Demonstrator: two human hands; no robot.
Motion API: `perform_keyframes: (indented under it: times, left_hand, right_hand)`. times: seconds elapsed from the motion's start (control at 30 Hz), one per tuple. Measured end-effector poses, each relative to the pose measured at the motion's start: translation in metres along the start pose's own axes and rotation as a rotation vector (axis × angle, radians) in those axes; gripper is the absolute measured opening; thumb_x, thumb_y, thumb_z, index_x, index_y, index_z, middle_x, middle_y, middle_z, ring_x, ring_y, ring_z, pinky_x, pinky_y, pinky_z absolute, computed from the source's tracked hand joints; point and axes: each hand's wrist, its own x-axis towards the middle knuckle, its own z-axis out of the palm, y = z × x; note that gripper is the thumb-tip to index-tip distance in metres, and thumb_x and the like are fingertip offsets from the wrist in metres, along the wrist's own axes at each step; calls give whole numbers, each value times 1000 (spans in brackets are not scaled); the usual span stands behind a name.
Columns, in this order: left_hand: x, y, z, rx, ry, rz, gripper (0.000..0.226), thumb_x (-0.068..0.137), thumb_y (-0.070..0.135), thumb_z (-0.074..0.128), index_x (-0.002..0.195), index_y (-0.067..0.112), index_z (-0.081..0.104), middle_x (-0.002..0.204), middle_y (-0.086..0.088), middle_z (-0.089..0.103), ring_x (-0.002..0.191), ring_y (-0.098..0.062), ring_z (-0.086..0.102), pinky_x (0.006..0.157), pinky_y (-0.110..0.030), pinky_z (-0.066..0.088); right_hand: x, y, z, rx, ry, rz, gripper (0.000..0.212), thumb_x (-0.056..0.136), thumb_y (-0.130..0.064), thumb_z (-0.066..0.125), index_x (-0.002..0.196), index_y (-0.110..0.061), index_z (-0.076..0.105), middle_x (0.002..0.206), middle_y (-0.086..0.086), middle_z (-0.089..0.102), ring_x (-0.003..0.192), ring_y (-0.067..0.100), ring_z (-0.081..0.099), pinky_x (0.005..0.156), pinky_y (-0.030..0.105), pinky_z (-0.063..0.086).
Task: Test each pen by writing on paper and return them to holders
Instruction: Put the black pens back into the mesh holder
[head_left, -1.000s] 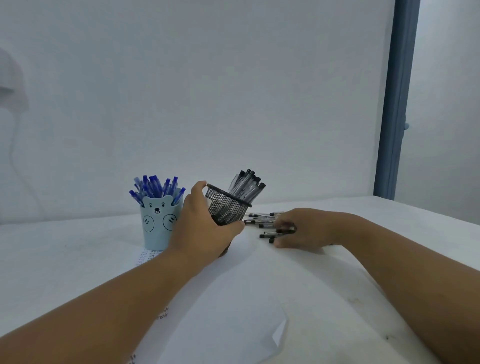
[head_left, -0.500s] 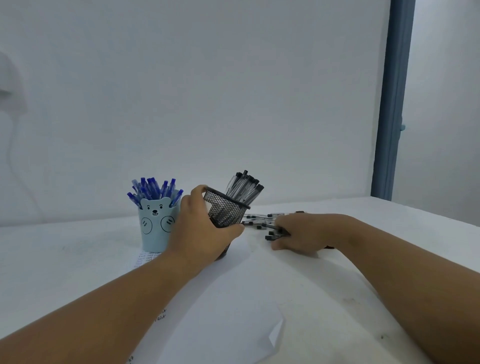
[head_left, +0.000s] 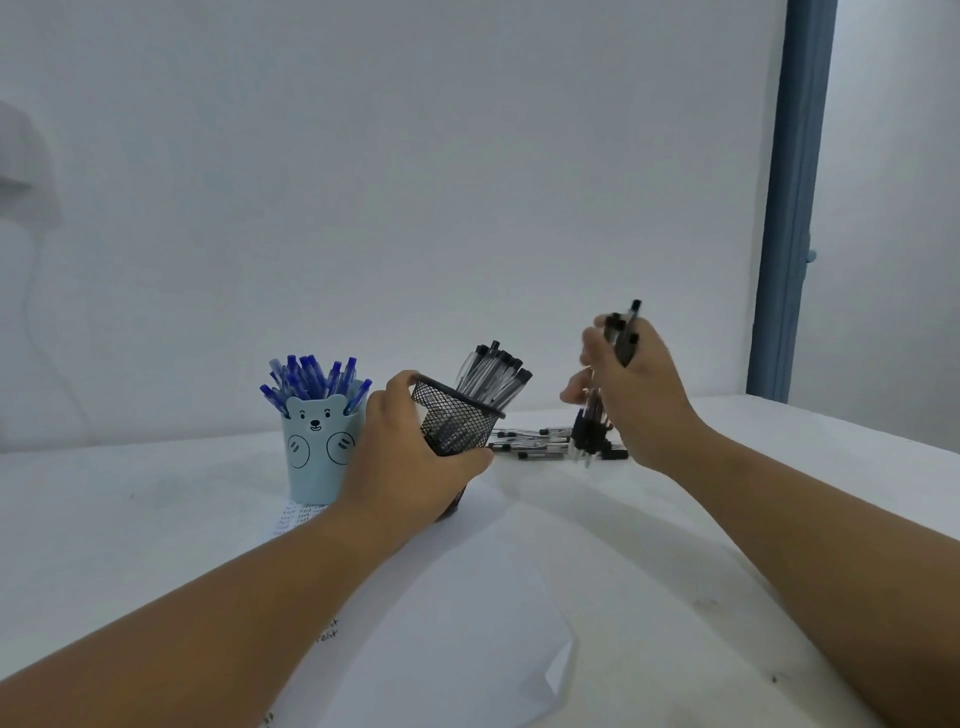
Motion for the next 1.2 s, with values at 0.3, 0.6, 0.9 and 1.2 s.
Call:
perform_keyframes:
  times: [0.3,0.6,0.9,1.2]
  left_hand:
    - [1,-2,2,19,3,-1,96,66,43,88,145,27,35,128,5,43,116,-13,41,90,-26,34]
    - [1,-2,2,-15,-8,3,92,64,43,88,139,29,37,111,7,57,98,-13,60,80,-30,50]
    - [-1,2,-4,-34,-51,-20,100,59,72,66,143,34,30,110,6,65,101,-17,65,91,-43,56]
    - [-9,13,-1,137,-57,110,95,81,55,73,156,27,21,148,6,42,134,-17,44,108,-40,39]
  right_hand:
    - [-15,23,13,-122,-182,170,12,100,-18,59,104,-11,50,78,10,55,55,24,62,63,36,53]
    - [-14,17,13,111,-83,196,5,105,-17,52,108,-13,54,90,11,62,64,27,63,71,43,57]
    - [-12,25,14,1,-177,267,3,105,-17,50,105,-14,50,78,5,57,59,28,61,77,48,53]
    - [-11,-34,17,299,213,70,14,108,-27,45,97,-17,45,77,3,51,59,21,65,68,44,55]
